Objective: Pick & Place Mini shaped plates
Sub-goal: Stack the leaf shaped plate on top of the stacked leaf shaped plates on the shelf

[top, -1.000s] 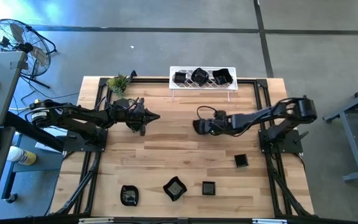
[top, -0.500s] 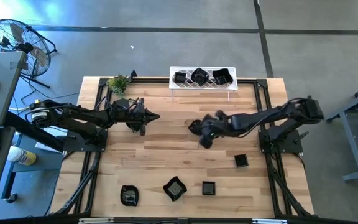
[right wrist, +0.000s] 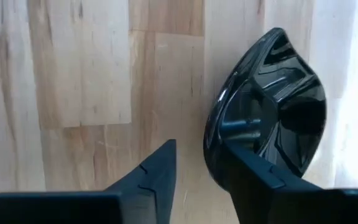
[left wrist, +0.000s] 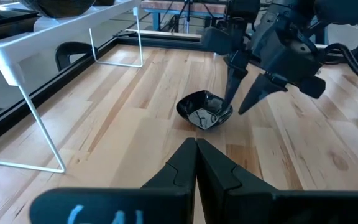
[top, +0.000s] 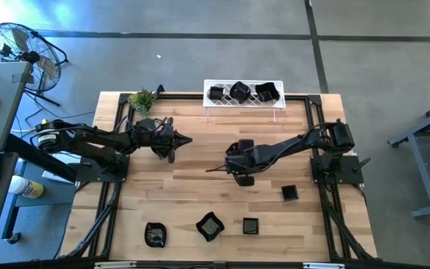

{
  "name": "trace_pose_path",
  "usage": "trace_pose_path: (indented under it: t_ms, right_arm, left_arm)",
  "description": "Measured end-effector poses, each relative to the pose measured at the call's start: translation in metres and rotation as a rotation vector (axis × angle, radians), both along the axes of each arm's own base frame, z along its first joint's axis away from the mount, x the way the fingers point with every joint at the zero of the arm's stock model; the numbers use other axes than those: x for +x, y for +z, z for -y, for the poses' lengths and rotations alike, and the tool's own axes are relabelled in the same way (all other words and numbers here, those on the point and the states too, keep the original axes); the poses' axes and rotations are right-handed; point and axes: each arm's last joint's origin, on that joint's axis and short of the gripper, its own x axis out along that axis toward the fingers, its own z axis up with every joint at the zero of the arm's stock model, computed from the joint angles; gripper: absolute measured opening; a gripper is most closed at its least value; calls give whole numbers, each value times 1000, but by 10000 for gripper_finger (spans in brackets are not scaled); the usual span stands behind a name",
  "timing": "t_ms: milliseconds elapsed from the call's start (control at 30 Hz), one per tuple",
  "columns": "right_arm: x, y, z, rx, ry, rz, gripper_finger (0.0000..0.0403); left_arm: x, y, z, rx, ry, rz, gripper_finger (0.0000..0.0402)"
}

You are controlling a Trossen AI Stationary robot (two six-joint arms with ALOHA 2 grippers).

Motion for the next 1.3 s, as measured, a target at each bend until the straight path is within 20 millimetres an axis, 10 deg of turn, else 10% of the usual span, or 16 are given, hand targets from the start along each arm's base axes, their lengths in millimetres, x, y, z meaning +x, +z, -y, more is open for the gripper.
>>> trace_pose_path:
  t_ms: [467,833,1300]
  right_arm:
    - [7,1,9,112,-87,87,6]
    - [22,14,33,312,-488,293,9]
    - [24,43,65,338,-798,294,144]
  left_arm:
    - [0,0,0,-1,0,-2,5]
    - [0,0,0,-2,0,-4,5]
    - [-1,-3,0,-11,-1,-28,5]
